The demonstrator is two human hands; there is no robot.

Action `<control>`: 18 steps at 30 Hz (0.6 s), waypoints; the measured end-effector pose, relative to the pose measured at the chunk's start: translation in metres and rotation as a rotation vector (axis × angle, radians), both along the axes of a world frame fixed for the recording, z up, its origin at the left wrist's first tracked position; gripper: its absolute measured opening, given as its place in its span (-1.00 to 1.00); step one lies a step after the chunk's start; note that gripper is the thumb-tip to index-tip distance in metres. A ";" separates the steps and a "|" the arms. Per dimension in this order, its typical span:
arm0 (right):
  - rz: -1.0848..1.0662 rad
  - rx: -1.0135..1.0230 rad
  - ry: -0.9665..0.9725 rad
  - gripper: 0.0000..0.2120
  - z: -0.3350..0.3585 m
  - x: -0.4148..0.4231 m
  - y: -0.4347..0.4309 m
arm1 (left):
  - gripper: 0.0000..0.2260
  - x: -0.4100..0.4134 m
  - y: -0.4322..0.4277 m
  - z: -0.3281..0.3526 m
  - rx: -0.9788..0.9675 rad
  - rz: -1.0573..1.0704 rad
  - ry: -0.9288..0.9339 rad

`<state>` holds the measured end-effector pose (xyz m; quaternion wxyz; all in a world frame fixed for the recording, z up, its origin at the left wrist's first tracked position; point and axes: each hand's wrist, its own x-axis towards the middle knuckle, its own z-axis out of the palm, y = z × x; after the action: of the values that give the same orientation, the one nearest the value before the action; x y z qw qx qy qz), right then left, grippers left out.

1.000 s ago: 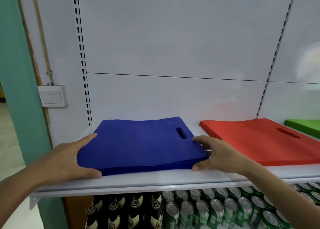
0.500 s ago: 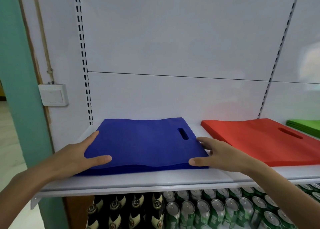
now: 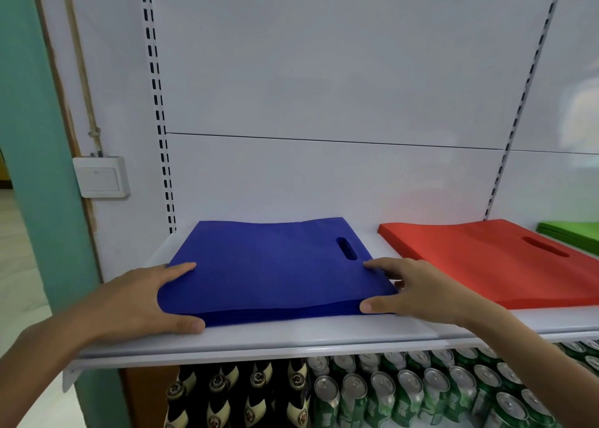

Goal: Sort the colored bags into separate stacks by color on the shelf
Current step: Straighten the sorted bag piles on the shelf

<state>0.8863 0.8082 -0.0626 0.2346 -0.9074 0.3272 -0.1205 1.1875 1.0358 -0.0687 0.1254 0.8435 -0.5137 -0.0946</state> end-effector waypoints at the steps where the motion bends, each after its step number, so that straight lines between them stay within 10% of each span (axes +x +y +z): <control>1: 0.003 0.002 -0.007 -0.21 -0.001 -0.001 0.001 | 0.15 0.000 0.001 0.000 0.005 -0.009 0.005; 18: -0.020 -0.043 -0.011 -0.14 0.002 0.001 0.007 | 0.23 -0.003 0.006 -0.012 -0.148 0.015 0.046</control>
<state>0.8873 0.8155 -0.0606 0.2154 -0.9083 0.3322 -0.1348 1.1841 1.0413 -0.0810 0.1999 0.8334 -0.5098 -0.0745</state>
